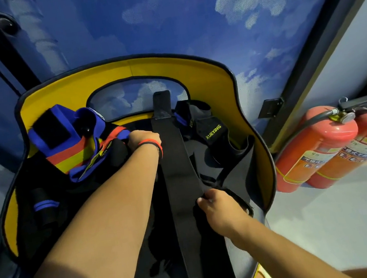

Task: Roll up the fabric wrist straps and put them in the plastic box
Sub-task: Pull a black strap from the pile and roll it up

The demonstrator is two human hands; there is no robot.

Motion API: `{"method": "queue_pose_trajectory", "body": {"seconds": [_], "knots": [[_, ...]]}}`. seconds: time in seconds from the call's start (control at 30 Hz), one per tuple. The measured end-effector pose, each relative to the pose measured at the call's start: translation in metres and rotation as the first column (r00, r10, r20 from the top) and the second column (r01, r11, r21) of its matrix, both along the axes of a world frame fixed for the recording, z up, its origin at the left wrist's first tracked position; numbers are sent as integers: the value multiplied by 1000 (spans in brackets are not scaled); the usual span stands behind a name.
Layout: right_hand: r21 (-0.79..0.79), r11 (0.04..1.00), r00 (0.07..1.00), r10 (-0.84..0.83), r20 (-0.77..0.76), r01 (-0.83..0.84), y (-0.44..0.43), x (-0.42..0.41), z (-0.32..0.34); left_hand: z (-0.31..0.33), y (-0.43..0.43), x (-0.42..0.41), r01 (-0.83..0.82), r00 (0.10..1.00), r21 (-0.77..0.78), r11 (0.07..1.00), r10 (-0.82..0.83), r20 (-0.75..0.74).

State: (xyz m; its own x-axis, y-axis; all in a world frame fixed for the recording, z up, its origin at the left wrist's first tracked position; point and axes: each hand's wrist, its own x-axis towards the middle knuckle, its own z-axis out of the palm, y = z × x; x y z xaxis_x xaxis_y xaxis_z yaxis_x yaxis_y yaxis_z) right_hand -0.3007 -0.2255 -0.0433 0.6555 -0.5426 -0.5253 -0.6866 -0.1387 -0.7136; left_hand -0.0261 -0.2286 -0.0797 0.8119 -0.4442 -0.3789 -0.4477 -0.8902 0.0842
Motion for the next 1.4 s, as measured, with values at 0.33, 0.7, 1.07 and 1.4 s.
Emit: {"method": "queue_pose_trajectory", "body": {"seconds": [0.33, 0.7, 1.07, 1.4], "knots": [[-47, 989, 986, 136, -93, -141, 8, 1, -20, 66, 50, -86, 138, 985, -671, 728, -170, 19], [-50, 998, 997, -44, 61, 47, 34, -47, -26, 32, 124, -171, 419, 900, -214, 883, -435, -32], [-401, 835, 910, 414, 6, -377, 70, -104, -28, 27, 133, -199, 376, 926, -111, 920, -377, 19], [-629, 503, 756, 618, -218, -592, 103, -139, -14, 22, 143, -215, 121, 987, -257, 959, -143, -68]]}}
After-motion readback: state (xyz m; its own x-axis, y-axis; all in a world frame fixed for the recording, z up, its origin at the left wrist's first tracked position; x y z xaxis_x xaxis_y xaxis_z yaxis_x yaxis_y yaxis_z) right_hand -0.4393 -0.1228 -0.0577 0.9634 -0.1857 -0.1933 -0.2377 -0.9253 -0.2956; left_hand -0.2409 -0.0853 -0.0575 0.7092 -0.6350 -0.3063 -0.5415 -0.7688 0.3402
